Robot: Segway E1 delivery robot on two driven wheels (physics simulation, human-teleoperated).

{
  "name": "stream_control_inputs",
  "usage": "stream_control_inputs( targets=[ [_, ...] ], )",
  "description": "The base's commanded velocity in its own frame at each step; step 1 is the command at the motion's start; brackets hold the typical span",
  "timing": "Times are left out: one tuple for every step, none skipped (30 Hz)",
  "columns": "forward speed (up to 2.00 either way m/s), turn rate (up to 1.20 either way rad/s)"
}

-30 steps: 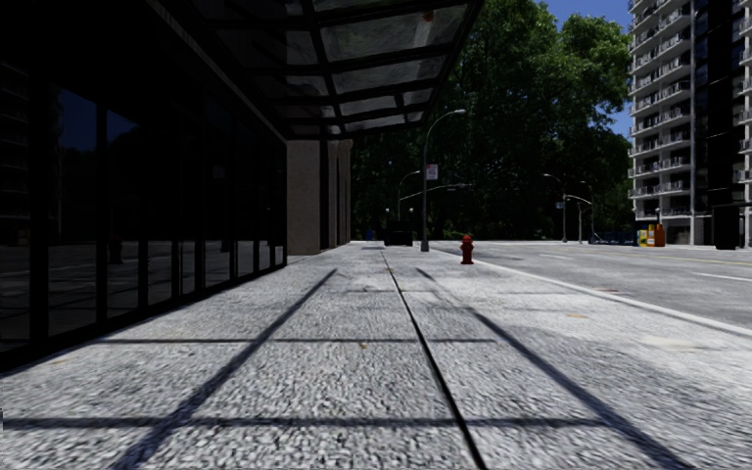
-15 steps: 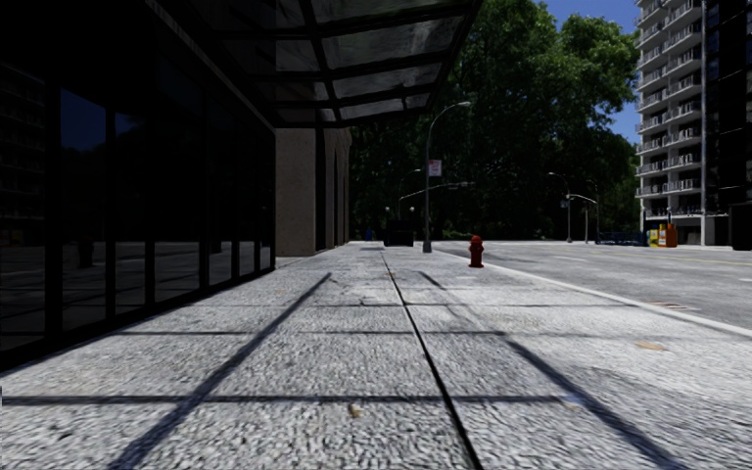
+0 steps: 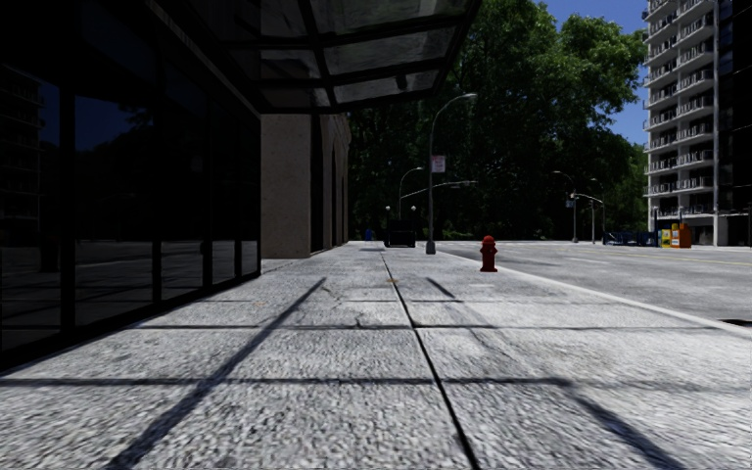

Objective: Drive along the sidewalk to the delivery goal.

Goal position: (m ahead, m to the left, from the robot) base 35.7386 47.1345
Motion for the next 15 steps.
stream_control_inputs(
  targets=[
    [2.00, 0.00],
    [2.00, 0.00],
    [2.00, 0.00],
    [2.00, 0.00],
    [2.00, 0.00],
    [2.00, 0.00],
    [2.00, 0.00],
    [2.00, 0.00],
    [2.00, 0.00],
    [2.00, 0.00],
    [2.00, 0.00],
    [2.00, 0.00],
    [2.00, 0.00],
    [2.00, 0.00],
    [2.00, 0.00]
  ],
)
